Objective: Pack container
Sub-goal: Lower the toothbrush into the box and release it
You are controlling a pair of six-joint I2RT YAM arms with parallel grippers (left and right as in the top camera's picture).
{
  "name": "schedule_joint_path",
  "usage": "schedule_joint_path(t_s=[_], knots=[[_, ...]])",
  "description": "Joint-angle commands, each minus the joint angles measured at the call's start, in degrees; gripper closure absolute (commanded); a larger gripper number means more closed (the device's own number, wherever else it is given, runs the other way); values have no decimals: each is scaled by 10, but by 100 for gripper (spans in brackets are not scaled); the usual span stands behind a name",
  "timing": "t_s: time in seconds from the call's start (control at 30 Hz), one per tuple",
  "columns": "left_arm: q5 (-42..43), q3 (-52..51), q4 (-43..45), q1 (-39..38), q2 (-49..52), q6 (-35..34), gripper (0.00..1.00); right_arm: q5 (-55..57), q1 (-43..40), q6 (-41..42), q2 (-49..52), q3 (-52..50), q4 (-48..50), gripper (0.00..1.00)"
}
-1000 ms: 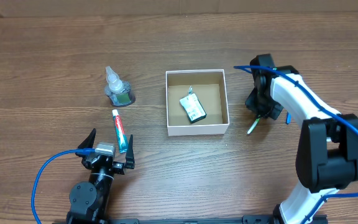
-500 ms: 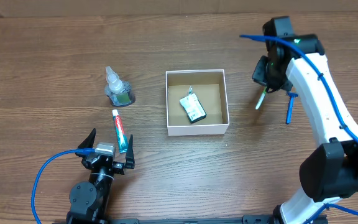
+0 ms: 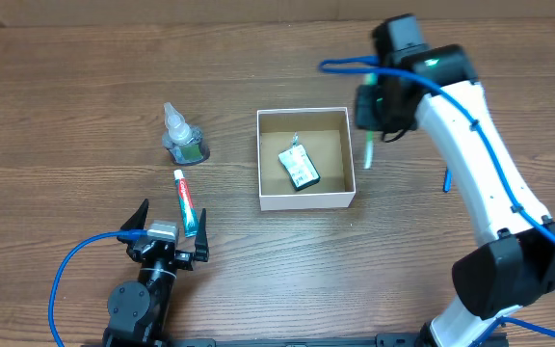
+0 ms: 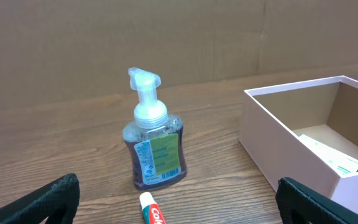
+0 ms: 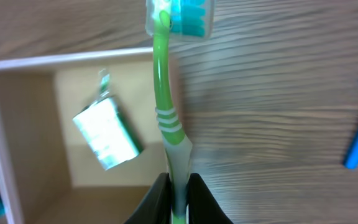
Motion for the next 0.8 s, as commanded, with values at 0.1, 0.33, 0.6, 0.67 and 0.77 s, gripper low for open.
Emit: schedule_joint_path(t_s=[0.1,0.33,0.6,0.67,0.77], knots=[[5,-2,2,3,-6,7,0,2,65,-14,-19,14,3,90],[5,-2,2,3,-6,7,0,4,74,-10,-18,-37,42,88],[5,-2,2,3,-6,7,0,-13,74,-10,-18,-117,100,87],[5,-2,2,3,-6,7,0,-16,74,-10,-18,-130,111,87],[5,-2,2,3,-6,7,0,-16,74,-10,-18,-146,125,87]])
